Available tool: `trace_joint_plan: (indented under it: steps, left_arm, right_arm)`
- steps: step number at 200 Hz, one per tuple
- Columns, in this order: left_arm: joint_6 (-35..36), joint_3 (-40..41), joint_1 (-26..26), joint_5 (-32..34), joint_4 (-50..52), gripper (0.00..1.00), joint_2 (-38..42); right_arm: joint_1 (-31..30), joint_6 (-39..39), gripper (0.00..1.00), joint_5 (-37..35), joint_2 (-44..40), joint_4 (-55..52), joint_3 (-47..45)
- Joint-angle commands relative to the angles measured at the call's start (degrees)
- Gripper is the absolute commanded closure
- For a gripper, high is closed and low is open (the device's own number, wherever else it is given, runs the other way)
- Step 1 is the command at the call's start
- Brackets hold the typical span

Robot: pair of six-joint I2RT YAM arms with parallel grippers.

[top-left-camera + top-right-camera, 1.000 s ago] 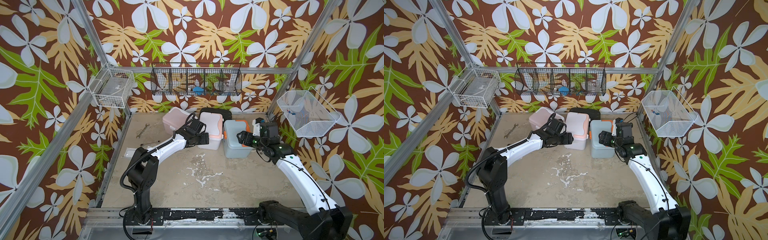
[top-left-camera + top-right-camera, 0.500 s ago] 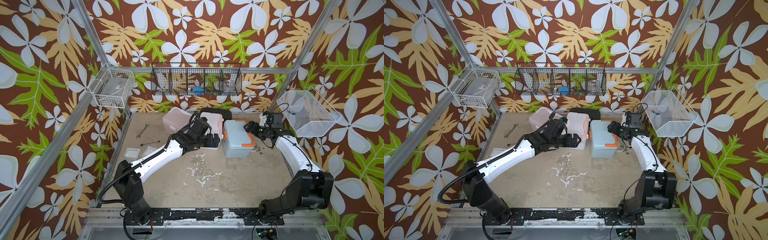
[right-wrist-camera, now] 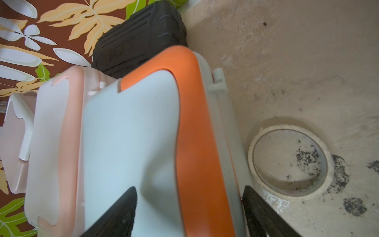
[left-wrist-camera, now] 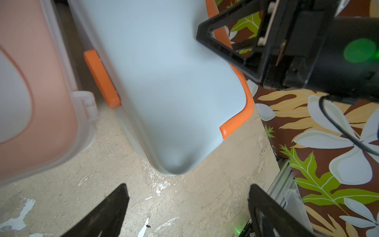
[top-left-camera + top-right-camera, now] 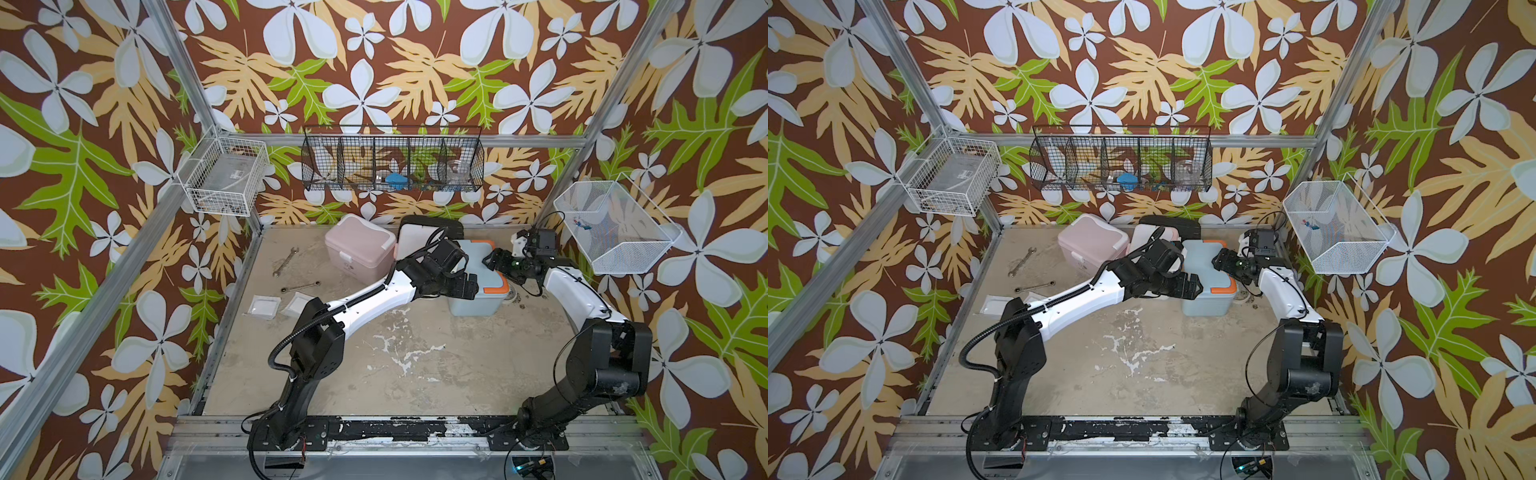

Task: Open first aid kits and take out gauze
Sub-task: Move the first aid kit to the center of the board.

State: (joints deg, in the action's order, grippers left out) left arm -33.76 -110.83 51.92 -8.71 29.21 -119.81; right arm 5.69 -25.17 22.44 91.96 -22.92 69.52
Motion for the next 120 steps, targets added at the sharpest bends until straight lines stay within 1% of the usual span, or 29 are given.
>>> trace_joint_plan:
  steps: [1,31,73,94,120]
  left_arm:
    - [0.6,-3.7,0.9,-2.8,1.3,0.08,-2.4]
    - [0.8,-6.3,1.7,-4.0,1.6,0.09,-5.1]
    - [1.1,-5.0,3.2,-4.6,1.4,0.09,-4.6]
    - [0.7,-2.1,4.1,-4.6,0.6,0.10,-2.8]
    - [-0.5,5.5,5.8,-4.6,-2.3,0.10,2.0]
  right_arm:
    - [0.0,-0.3,0.20,1.5,-1.7,1.9,-2.5]
    - [-0.1,-1.1,0.21,3.5,-4.5,3.8,-6.3]
    - [-0.4,-2.3,0.22,5.6,-10.6,5.0,-12.1]
    - [-1.1,-2.9,0.22,5.7,-15.2,4.2,-15.1]
    - [-3.4,-4.3,0.22,3.7,-22.6,1.2,-19.2]
